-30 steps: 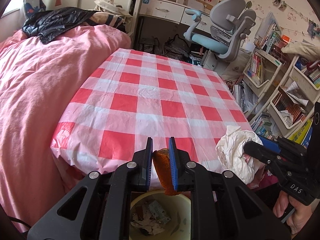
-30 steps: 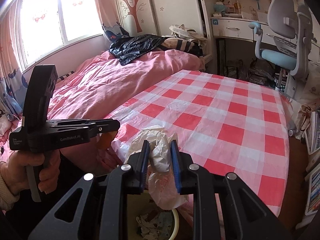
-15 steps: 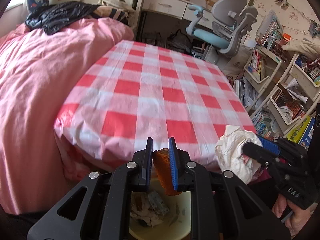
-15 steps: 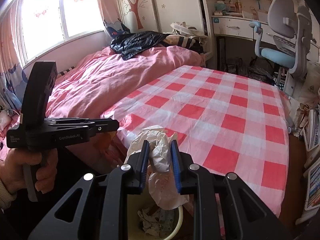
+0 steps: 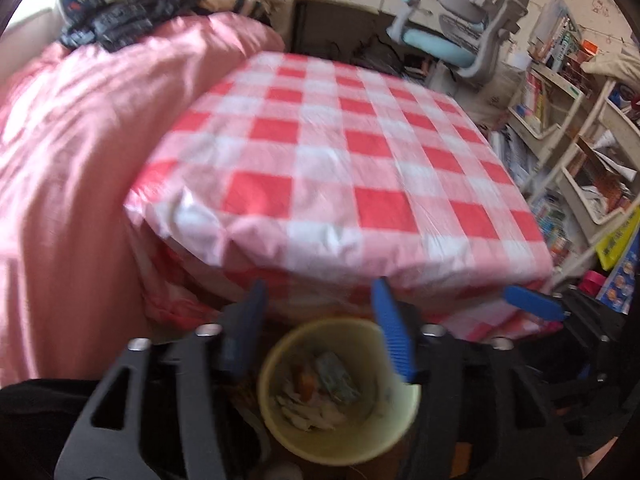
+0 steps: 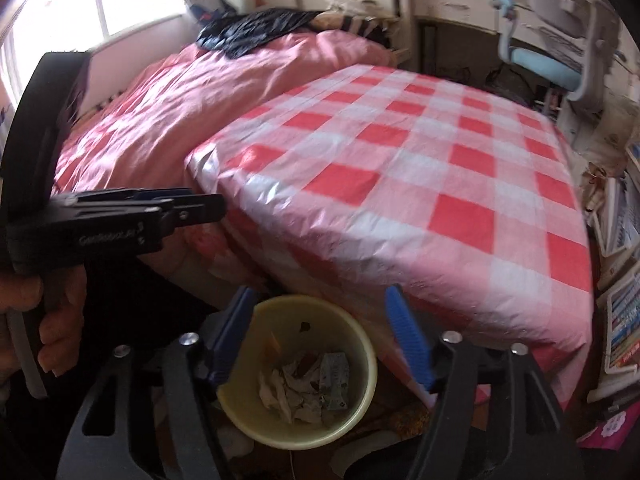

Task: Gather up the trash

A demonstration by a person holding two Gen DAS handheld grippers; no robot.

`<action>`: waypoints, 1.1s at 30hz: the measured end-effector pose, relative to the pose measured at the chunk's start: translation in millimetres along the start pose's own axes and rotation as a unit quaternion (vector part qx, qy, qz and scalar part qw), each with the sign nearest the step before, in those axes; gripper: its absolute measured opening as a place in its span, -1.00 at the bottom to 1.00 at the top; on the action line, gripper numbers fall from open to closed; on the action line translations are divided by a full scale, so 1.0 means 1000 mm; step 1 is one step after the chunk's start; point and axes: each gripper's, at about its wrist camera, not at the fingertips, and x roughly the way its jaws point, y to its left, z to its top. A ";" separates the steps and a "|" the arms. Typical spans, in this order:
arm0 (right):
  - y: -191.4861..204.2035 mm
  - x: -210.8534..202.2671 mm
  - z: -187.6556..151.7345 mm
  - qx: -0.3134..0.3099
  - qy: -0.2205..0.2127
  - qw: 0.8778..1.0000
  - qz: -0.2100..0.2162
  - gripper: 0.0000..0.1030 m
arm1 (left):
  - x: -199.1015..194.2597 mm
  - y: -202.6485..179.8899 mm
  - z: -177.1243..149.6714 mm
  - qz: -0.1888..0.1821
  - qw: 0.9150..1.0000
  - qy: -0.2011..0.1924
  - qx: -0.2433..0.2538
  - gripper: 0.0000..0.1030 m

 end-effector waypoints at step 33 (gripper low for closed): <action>-0.008 -0.040 0.007 -0.010 -0.155 0.960 -0.232 0.85 | -0.044 -0.021 0.020 0.071 0.985 -0.153 0.039 0.86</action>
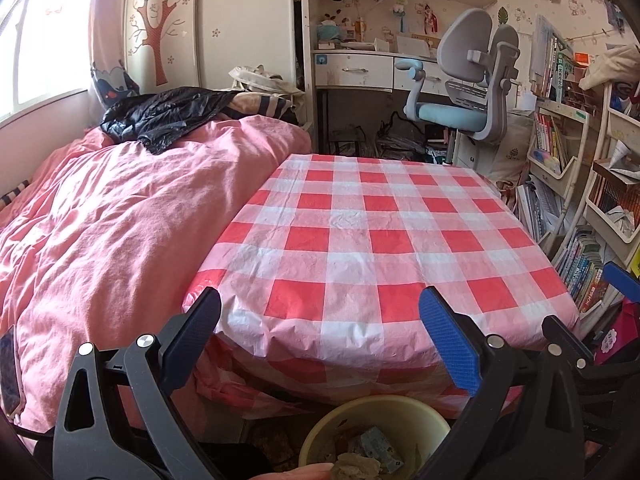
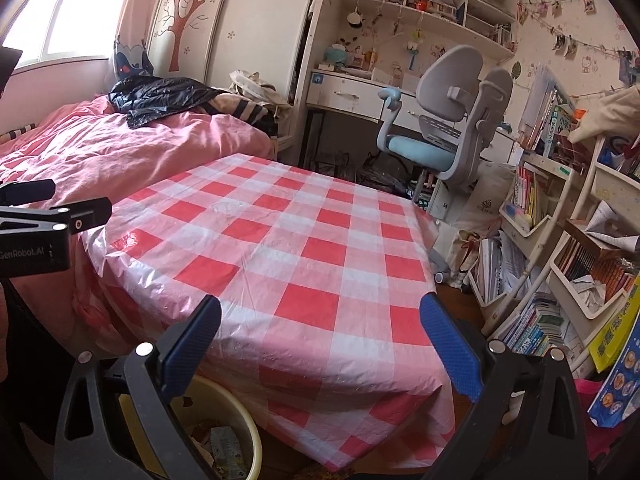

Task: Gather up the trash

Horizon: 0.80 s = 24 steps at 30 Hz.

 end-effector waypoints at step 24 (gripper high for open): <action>-0.010 -0.006 0.002 0.036 -0.004 0.999 0.007 0.85 | -0.013 -0.004 0.003 -0.010 1.000 -0.022 -0.005 0.86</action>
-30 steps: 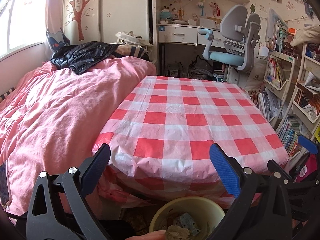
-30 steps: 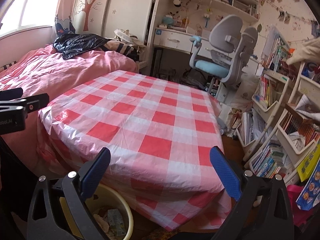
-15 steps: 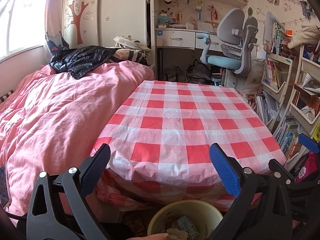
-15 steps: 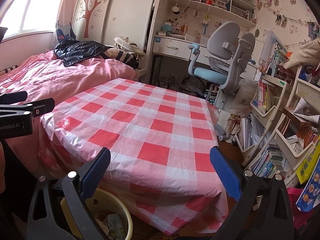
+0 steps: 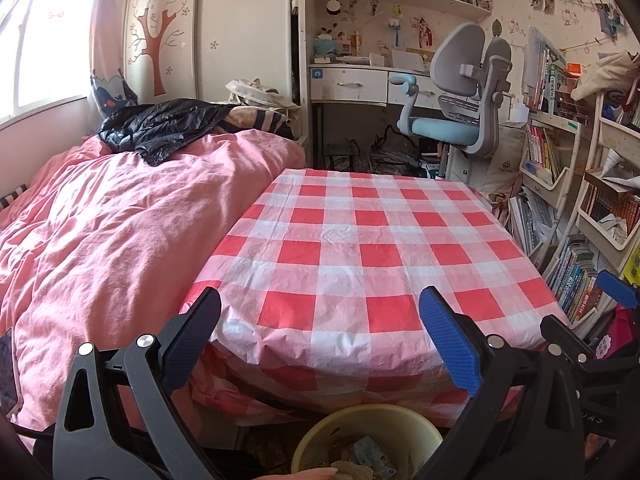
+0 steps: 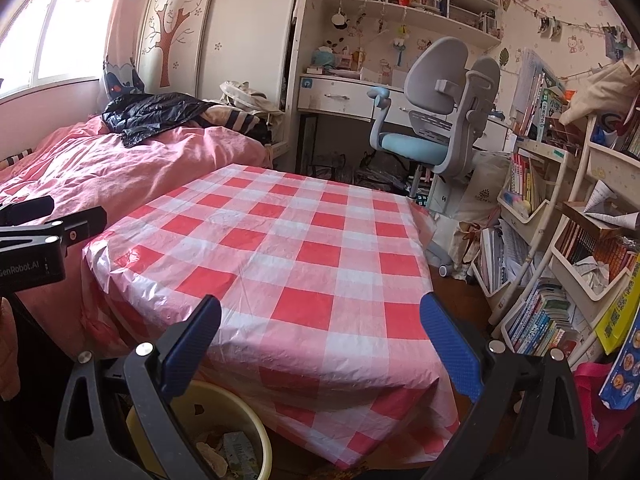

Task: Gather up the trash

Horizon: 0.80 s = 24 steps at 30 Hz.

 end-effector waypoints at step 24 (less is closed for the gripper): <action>0.006 -0.003 -0.001 -0.006 -0.002 1.000 -0.007 0.85 | 0.002 0.003 -0.001 0.009 1.000 0.000 0.001 0.86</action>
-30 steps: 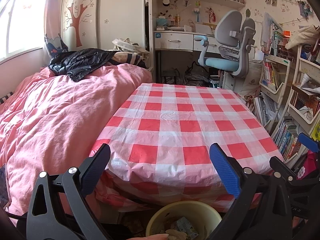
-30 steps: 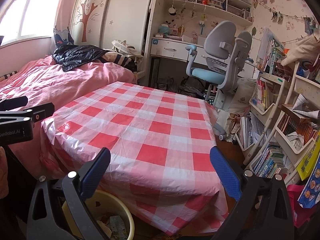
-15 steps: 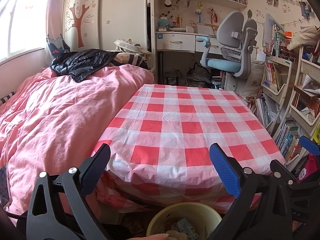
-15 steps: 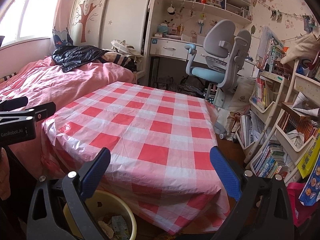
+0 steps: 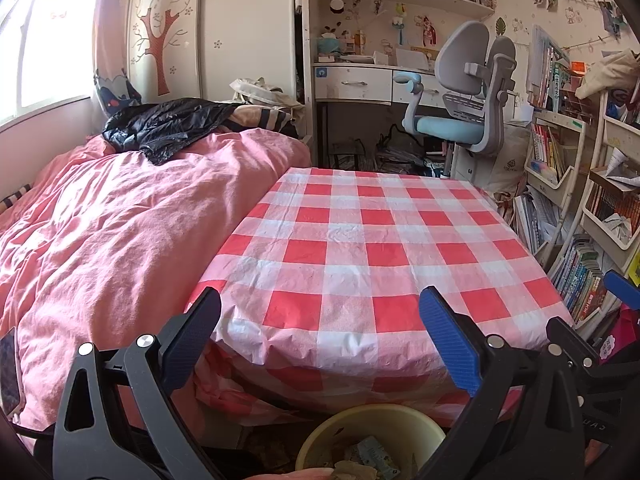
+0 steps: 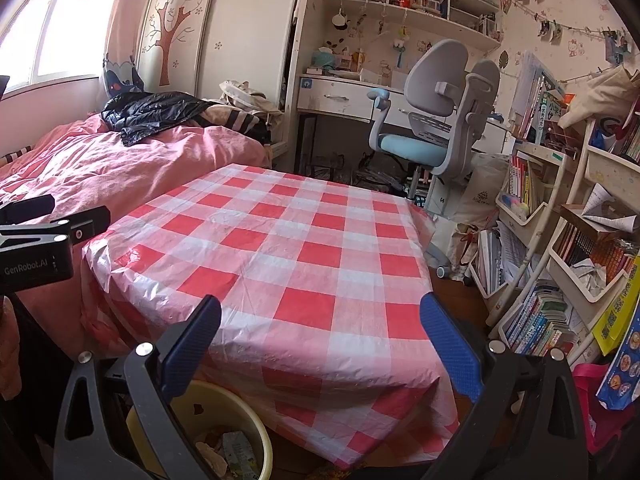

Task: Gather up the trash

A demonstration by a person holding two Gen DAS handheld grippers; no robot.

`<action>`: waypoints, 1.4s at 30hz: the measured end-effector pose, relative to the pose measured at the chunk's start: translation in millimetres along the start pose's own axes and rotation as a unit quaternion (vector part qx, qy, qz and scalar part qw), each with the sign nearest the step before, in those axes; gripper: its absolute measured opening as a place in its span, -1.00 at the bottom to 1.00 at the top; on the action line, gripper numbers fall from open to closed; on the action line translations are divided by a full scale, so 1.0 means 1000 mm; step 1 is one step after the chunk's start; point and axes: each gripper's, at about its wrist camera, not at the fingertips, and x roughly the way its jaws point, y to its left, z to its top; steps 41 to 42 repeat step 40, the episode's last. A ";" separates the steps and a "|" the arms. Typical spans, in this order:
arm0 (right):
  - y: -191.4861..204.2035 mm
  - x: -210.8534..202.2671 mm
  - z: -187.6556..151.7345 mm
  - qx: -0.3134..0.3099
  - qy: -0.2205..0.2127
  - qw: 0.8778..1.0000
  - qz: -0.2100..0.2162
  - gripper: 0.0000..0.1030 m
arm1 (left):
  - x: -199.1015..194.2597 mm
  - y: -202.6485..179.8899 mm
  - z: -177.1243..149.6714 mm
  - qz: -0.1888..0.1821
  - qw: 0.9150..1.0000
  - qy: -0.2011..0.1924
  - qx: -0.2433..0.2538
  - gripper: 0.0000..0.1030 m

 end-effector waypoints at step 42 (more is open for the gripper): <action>0.009 0.004 -0.001 -0.010 0.007 1.000 0.003 0.85 | 0.009 0.003 -0.002 -0.020 1.000 0.021 -0.002 0.86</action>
